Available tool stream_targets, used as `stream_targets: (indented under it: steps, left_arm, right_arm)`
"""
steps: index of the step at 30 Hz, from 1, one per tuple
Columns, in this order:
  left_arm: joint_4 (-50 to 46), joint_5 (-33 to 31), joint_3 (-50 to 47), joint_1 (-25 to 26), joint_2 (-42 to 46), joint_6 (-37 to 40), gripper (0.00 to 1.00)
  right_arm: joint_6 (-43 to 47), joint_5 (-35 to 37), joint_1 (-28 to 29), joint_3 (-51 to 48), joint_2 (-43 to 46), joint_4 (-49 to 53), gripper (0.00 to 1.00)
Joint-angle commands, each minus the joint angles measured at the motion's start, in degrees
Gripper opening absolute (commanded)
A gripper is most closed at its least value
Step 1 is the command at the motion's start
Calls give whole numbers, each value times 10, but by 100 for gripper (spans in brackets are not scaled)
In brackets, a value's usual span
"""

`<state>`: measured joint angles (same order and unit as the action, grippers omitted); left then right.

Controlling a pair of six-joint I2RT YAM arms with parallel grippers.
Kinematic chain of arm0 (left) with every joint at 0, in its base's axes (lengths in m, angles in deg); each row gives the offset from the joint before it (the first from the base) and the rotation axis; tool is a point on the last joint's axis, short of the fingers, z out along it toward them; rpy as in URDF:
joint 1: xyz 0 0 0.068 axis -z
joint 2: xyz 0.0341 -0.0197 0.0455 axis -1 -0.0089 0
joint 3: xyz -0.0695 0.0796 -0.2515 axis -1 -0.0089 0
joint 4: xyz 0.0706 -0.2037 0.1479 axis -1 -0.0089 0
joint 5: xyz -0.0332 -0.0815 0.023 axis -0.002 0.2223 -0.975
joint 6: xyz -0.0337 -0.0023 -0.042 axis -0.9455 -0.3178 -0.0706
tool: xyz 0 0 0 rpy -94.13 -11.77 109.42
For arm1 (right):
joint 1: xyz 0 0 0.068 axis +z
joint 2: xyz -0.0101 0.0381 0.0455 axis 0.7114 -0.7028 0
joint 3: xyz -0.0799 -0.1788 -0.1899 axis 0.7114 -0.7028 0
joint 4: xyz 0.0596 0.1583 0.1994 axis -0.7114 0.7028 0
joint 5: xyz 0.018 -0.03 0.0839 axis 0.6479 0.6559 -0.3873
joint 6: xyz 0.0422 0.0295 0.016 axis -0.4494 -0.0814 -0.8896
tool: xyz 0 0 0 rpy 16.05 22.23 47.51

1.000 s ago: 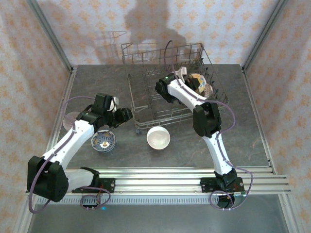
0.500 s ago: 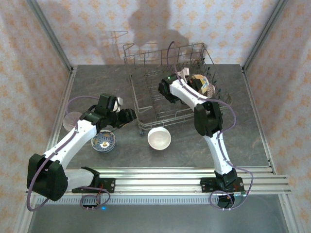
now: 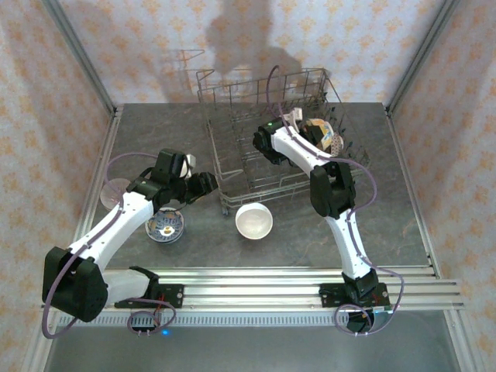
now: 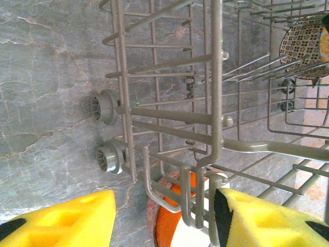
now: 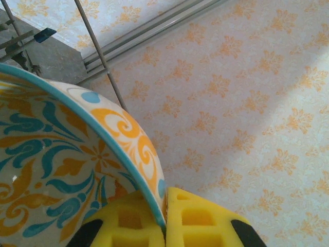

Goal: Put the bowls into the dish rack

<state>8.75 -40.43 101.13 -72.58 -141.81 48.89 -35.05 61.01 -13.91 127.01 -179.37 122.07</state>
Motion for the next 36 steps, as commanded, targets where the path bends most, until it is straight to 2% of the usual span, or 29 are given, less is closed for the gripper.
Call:
stream_targets:
  steps: [1, 12, 22, 36]
  left_arm:
    - [14, -6, 9, 7, 8, -4, 54]
    - [17, 9, 28, 6, -17, 6, 54]
    - [9, 25, 34, 7, -28, 21, 52]
    - [0, 29, 46, 7, -39, 29, 52]
  right_arm:
    - [-23, 23, -36, 9, 38, 87, 0]
    - [-67, 2, -42, -38, 54, 87, 0]
    - [-75, -9, -44, -1, 12, 88, 0]
    - [-95, -30, -18, -33, -16, 87, 0]
